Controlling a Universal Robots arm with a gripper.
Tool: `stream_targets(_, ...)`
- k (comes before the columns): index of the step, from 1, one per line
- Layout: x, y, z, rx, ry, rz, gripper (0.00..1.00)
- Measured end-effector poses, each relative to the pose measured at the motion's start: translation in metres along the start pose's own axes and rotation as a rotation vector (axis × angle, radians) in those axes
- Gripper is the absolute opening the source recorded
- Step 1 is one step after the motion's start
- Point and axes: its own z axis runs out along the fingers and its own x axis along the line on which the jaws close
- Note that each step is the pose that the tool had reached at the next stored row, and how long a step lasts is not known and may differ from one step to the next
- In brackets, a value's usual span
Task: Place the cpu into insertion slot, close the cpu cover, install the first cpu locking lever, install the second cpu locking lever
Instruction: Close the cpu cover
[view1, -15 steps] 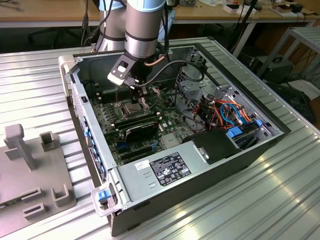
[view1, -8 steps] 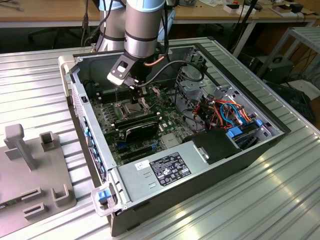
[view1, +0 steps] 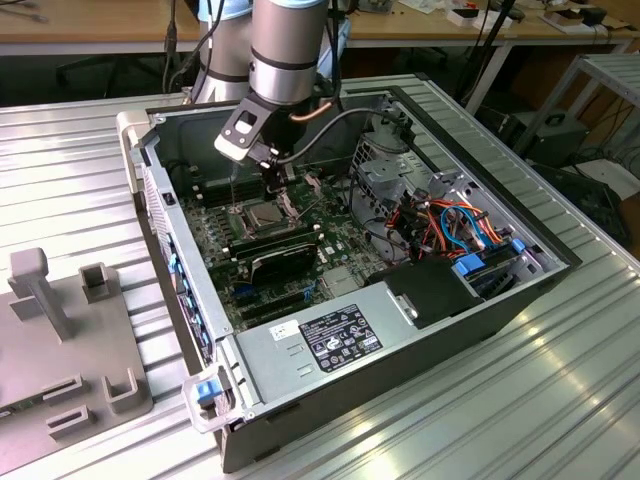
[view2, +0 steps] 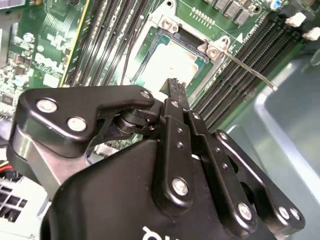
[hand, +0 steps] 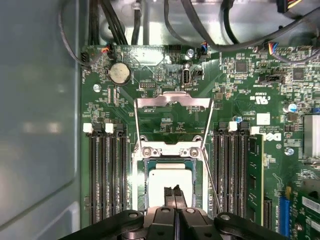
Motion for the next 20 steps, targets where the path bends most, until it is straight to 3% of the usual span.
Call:
stream_targets(3,-0.0001,0.0003,-0.0071,0.0,0.0,0.0,0.11)
stream_targets(20,-0.0001,0.0037,-0.0082,0.0,0.0,0.0,0.11)
